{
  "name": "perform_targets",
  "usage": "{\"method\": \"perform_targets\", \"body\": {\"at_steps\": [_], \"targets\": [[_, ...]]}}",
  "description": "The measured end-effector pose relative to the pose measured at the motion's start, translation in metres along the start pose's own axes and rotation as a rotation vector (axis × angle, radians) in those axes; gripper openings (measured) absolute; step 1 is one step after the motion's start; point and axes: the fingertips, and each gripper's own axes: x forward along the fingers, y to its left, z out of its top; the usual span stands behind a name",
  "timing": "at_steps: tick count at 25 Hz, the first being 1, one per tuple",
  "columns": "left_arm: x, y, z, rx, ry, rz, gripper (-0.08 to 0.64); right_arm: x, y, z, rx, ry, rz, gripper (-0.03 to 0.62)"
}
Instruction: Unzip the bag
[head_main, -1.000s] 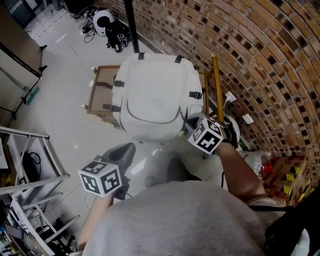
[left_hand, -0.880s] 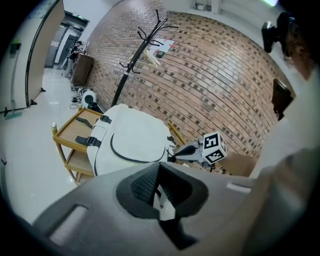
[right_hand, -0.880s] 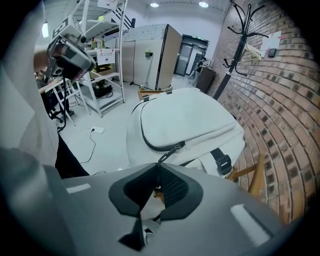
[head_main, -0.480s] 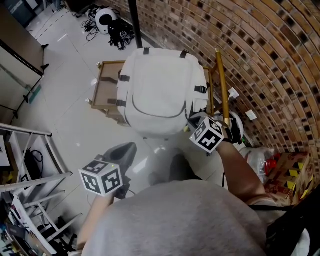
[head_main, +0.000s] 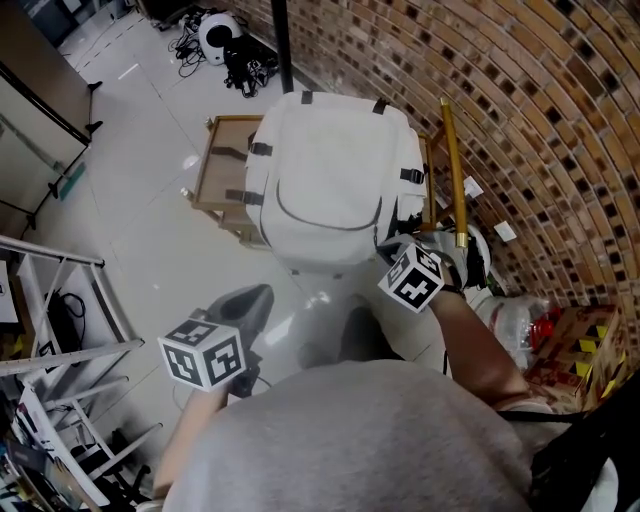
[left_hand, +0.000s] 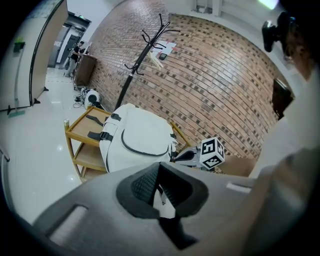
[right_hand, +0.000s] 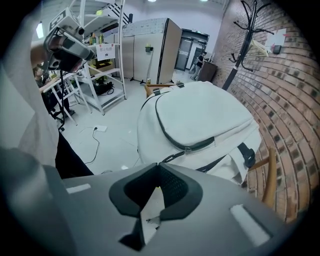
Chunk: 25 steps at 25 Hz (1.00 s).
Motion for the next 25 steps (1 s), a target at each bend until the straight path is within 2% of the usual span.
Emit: {"method": "perform_targets", "body": {"at_steps": [15,25], "targets": [[-0.031,0.021,-0.011,-0.003,-0.030,-0.005,0.002,0.006,0.025,0.020,0.045,-0.004,-0.025,0.012],[-0.057,0.032,-0.020,-0.003,-0.058,-0.006,0.002,0.005,0.041,0.036,0.022,0.014,-0.068,0.011]]}}
